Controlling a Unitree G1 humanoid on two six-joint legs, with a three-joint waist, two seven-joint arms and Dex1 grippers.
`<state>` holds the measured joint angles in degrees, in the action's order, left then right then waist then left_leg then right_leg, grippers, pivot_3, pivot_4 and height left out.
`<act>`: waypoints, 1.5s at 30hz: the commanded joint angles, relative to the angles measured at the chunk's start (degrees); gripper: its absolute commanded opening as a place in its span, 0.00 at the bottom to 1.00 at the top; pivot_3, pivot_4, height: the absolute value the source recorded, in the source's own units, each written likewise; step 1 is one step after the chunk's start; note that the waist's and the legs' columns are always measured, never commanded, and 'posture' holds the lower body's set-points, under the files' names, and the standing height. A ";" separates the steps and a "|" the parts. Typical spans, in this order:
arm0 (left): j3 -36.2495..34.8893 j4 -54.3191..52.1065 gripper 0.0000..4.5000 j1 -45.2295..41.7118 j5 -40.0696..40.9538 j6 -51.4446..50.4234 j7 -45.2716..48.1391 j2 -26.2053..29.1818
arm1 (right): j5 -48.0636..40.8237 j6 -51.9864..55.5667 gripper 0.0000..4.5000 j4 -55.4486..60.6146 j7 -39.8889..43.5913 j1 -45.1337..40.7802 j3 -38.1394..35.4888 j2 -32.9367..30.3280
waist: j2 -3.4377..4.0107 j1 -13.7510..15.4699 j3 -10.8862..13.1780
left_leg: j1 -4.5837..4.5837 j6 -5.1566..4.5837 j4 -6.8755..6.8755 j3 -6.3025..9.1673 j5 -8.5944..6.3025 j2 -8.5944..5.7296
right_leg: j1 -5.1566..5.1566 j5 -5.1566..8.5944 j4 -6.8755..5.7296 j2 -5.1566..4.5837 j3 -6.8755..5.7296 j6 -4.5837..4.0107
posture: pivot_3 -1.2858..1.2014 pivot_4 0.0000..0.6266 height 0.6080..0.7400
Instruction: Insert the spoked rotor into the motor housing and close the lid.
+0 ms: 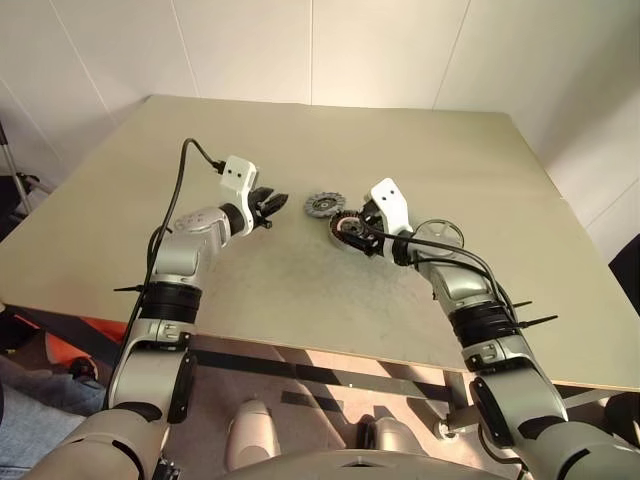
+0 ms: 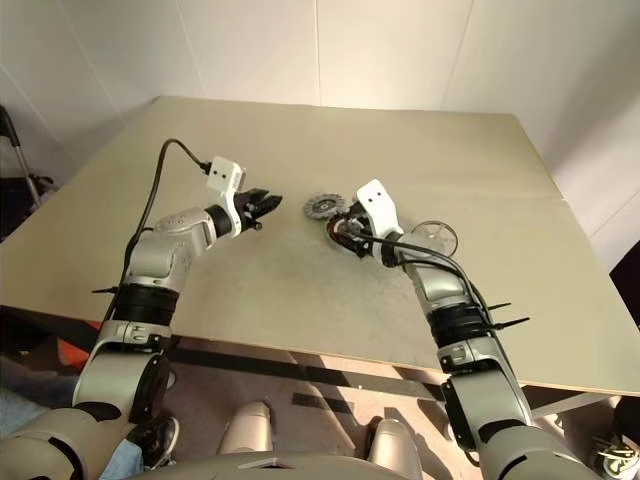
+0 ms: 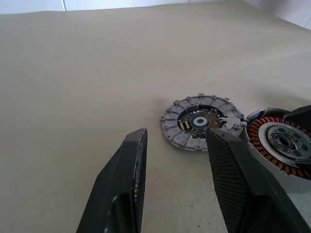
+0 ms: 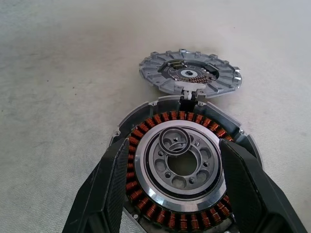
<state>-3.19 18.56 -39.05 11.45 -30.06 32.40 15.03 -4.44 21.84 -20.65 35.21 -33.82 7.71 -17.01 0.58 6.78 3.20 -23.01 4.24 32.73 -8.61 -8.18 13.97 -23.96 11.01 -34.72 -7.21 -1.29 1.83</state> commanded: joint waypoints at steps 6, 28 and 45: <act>0.48 -3.39 0.45 0.21 0.84 -0.47 -0.37 0.31 | 0.36 1.62 0.73 -0.60 -0.42 -1.77 -0.29 0.09 | 0.00 0.00 0.00 | 0.01 0.00 0.03 0.00 0.00 0.00 | 0.00 0.00 -0.04 0.00 0.01 0.00 | 0.52 0.00 1.00; 1.04 -4.31 0.45 1.75 0.82 -0.46 -1.21 0.27 | 1.46 0.98 0.45 -7.56 -1.68 -5.27 -0.04 0.93 | -0.01 0.01 -0.02 | 0.04 0.02 0.12 0.01 0.02 0.00 | 0.02 -0.01 -0.13 -0.01 0.03 -0.01 | 0.52 0.00 1.00; 1.52 -3.55 0.45 1.63 0.58 -0.21 -1.06 0.43 | 1.52 0.36 0.45 -5.25 -1.67 -4.82 0.03 0.39 | -0.01 0.04 -0.02 | 0.11 0.03 0.14 0.01 0.03 0.00 | 0.10 -0.01 -0.15 -0.01 0.03 -0.01 | 0.52 0.00 1.00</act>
<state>-1.75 17.02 -36.66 11.60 -30.66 31.20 15.01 -4.00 22.70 -27.79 33.82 -38.03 7.61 -15.99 0.57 6.82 3.18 -22.90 4.27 32.88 -8.60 -8.15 13.98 -23.86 11.00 -34.87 -7.22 -1.26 1.82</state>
